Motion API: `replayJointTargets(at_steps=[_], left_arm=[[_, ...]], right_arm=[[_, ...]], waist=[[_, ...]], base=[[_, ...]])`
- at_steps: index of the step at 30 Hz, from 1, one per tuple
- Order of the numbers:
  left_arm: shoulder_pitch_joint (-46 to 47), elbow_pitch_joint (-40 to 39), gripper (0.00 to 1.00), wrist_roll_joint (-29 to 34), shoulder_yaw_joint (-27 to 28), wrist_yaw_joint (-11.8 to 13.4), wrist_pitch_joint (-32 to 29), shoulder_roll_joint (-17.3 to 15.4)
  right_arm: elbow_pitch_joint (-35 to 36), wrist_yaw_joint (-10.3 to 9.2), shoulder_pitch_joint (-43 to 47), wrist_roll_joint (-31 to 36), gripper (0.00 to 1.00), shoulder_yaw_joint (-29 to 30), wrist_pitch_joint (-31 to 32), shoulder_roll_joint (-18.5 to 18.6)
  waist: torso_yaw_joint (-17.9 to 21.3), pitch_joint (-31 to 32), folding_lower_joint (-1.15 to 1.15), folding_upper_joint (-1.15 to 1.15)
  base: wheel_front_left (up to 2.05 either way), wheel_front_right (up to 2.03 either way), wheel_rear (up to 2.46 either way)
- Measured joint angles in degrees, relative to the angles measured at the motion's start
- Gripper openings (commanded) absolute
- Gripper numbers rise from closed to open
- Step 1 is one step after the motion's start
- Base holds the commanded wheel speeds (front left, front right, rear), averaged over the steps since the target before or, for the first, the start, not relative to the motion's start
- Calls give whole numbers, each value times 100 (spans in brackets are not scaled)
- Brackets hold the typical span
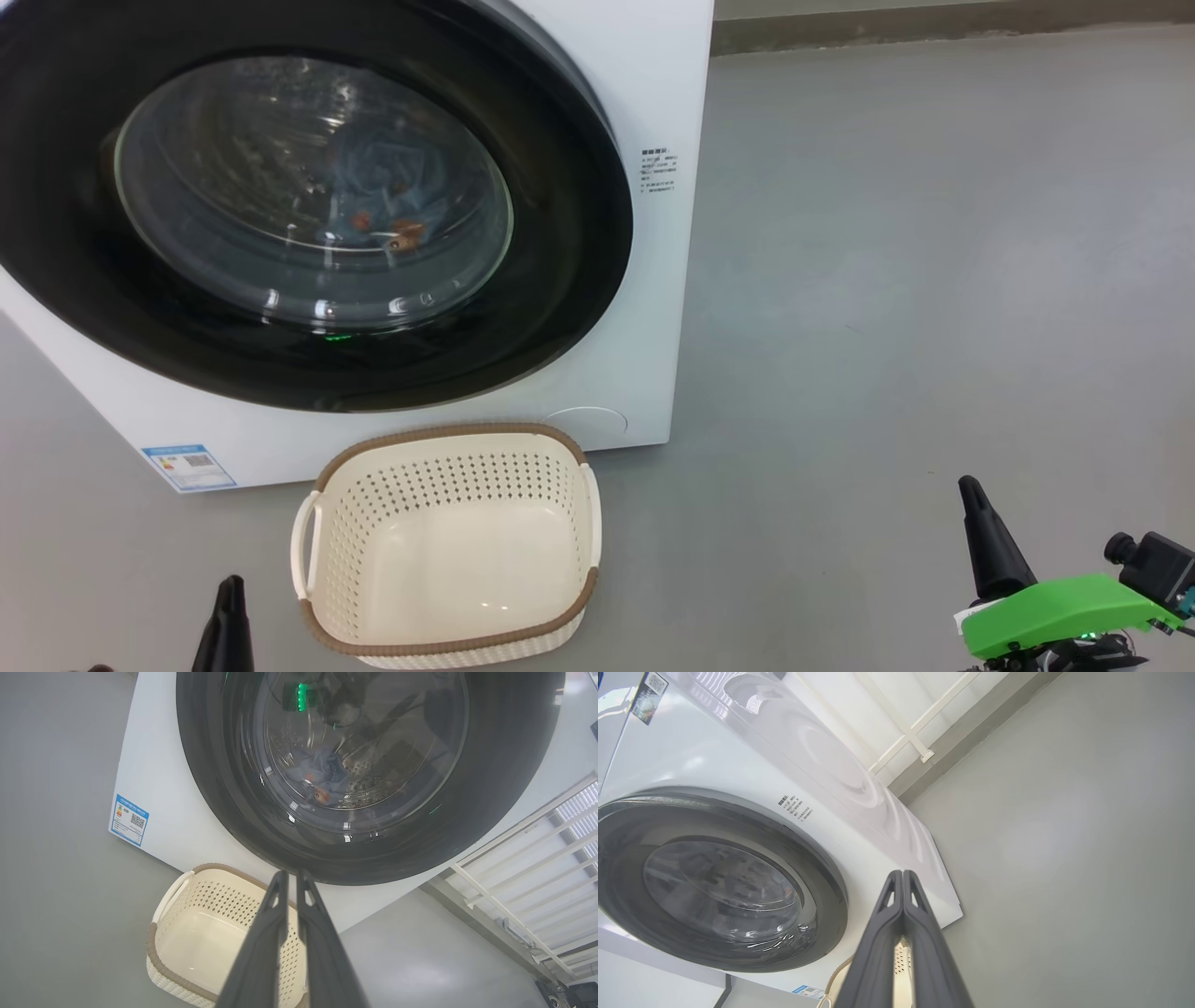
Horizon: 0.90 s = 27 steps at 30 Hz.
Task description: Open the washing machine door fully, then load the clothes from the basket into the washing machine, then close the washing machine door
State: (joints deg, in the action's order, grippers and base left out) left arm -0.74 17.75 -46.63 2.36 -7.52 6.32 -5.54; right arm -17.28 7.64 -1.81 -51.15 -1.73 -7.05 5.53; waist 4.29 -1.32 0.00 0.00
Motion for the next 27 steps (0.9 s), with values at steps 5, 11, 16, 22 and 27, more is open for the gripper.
replayJointTargets(at_steps=[5,11,16,22,27], left_arm=[[81,-11,0,-272,14,0,-88,25],[82,-12,0,-624,32,0,-187,87],[98,-22,0,-924,47,0,-257,100],[177,-37,0,-1276,68,0,-368,116],[195,-57,0,-1527,86,0,-428,120]], right_arm=[[5,0,-2,-310,0,25,77,-3],[11,0,-5,-648,0,59,154,-11],[23,0,-35,-922,0,135,253,-23],[34,0,-43,-1230,0,197,347,-30],[38,0,-53,-1423,0,219,402,-33]], waist=[[-28,8,0,0],[-61,19,0,0],[-90,27,0,0],[-123,37,0,0],[-146,44,0,0]], base=[[0,0,0],[0,0,0],[0,0,0],[0,0,0],[0,0,0]])
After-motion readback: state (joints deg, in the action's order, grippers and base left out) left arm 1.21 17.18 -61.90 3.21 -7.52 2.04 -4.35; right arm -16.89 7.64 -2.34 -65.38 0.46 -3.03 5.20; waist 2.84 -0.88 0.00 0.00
